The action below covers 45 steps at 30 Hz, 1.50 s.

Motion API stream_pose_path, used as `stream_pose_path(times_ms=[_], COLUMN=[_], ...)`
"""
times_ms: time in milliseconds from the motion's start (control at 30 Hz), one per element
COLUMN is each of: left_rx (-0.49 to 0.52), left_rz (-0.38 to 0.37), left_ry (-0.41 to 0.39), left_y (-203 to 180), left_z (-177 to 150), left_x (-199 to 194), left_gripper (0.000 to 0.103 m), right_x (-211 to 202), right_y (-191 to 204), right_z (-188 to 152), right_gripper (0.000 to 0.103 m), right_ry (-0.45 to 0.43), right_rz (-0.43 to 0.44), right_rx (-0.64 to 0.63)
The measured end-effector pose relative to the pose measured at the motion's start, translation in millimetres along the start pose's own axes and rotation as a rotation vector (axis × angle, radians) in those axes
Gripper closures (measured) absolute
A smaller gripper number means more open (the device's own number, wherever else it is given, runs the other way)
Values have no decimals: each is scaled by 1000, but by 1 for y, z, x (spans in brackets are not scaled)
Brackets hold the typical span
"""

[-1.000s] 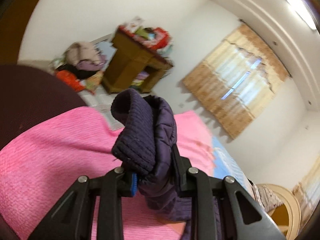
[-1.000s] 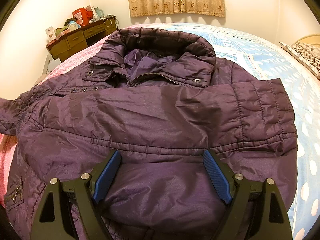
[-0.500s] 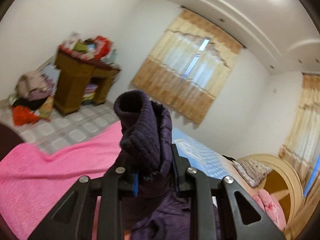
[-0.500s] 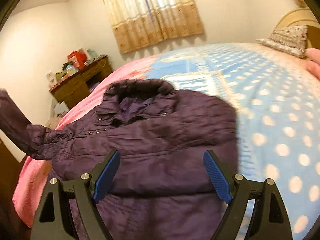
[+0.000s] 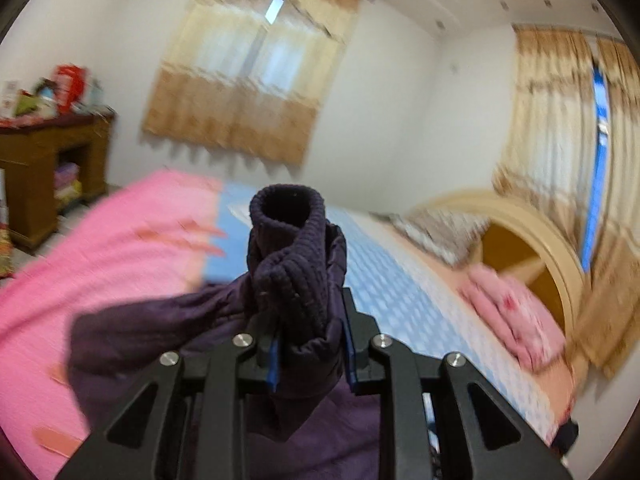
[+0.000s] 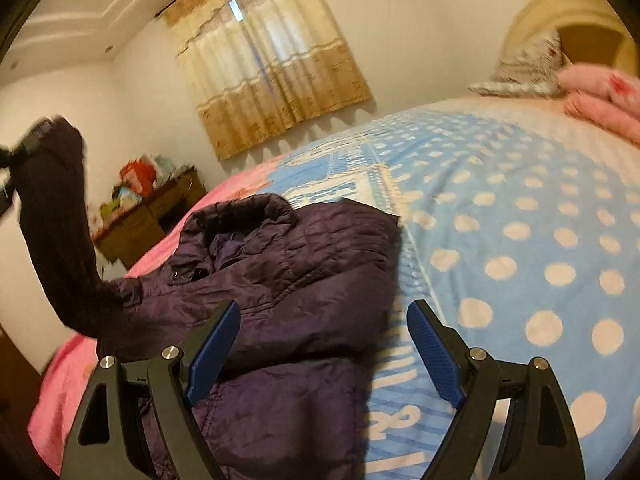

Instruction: Fold large clothes

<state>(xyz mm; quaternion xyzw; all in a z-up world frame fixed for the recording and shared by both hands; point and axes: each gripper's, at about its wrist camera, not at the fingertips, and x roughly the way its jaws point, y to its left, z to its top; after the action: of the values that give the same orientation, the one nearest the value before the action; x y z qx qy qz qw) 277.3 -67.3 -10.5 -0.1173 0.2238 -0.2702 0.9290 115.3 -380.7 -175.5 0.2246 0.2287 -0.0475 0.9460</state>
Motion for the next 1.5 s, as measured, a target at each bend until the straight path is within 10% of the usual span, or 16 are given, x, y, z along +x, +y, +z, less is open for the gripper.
stream_pose_path(times_ms=[333, 533, 633, 800, 1033, 1267, 1500], left_rx=[177, 267, 349, 420, 332, 20, -113], left_rz=[26, -57, 70, 492, 741, 629, 509], left_ry=[354, 226, 135, 127, 306, 328, 318], left_y=[-78, -106, -88, 4, 114, 164, 170], left_z=[-135, -110, -93, -68, -78, -94, -96], left_x=[100, 45, 26, 43, 85, 81, 68], left_gripper=[67, 25, 7, 6, 1, 0, 0], right_x=[0, -4, -12, -37, 0, 71, 66], right_y=[-32, -43, -37, 6, 126, 134, 129], right_z=[-6, -6, -5, 15, 35, -7, -31], right_gripper=[17, 17, 17, 17, 17, 17, 17], right_ry=[-18, -45, -84, -112, 185, 353, 303], right_rz=[43, 50, 39, -45, 242, 70, -10], right_rx=[163, 210, 176, 17, -234, -368, -460])
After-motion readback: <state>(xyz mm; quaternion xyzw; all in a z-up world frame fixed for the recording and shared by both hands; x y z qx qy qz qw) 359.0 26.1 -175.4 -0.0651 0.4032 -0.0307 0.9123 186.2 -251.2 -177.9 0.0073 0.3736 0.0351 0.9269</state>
